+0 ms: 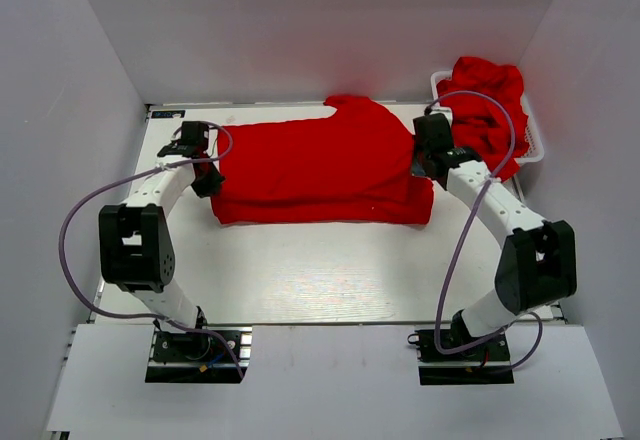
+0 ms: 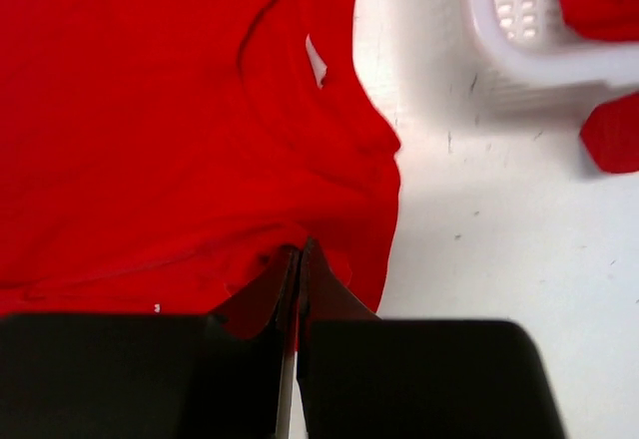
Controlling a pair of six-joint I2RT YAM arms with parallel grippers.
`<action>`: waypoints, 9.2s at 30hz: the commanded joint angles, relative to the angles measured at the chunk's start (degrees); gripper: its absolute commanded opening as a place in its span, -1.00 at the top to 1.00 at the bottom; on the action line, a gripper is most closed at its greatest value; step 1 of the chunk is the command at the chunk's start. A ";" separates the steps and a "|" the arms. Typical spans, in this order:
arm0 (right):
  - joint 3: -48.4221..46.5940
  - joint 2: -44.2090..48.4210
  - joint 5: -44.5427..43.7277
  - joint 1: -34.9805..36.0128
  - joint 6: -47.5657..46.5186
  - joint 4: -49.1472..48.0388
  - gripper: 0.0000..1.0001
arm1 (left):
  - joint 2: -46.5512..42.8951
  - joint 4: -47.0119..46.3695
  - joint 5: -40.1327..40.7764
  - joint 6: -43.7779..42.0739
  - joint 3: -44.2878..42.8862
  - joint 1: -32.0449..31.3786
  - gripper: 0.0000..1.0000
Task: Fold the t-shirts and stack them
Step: Fold the flattened tshirt in 1/3 of the way, then grap the side of the flattened tshirt furthest away from the robot with both arms
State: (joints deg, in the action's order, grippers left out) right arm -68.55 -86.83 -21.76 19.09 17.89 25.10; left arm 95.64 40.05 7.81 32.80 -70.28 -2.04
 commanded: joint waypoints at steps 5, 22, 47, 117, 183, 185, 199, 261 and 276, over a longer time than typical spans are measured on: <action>-8.52 -6.77 -4.17 -0.72 -4.79 -2.25 1.00 | 2.27 -3.21 2.47 -1.68 -4.60 0.29 1.00; -21.79 -23.29 -1.62 -1.69 -12.43 -8.14 1.00 | 10.27 -15.97 1.33 -8.44 -6.97 0.29 1.00; -32.46 -26.48 7.32 -1.95 -12.71 -0.05 -0.81 | 12.39 -5.69 4.85 -11.44 -21.83 0.29 -1.00; 33.05 26.10 34.32 -3.80 7.51 -2.68 -0.81 | -29.64 14.18 -3.34 1.22 15.09 -4.81 -1.00; 32.08 11.68 28.62 -3.62 7.33 -13.41 -0.21 | -21.72 5.65 -5.09 -1.16 18.43 -4.81 -1.00; 32.17 11.59 28.27 -3.45 7.51 -13.59 -0.21 | -21.72 5.65 -5.09 -1.16 18.43 -4.81 -1.00; 31.47 10.54 25.10 -3.54 7.86 -13.06 1.00 | -22.77 7.84 -2.90 -1.68 16.76 -4.81 -1.00; -34.52 -32.52 26.60 -0.81 -7.78 -5.86 -0.81 | 0.76 8.98 8.16 -5.11 -9.60 -3.23 -1.00; -59.15 -56.25 20.44 -0.11 -4.71 -22.37 -0.81 | 13.61 4.33 3.96 -4.58 -15.32 1.69 -1.00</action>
State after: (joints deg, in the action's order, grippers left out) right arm -123.26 -140.92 1.17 18.52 12.49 10.44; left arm 109.80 45.74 12.40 28.10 -83.64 -1.41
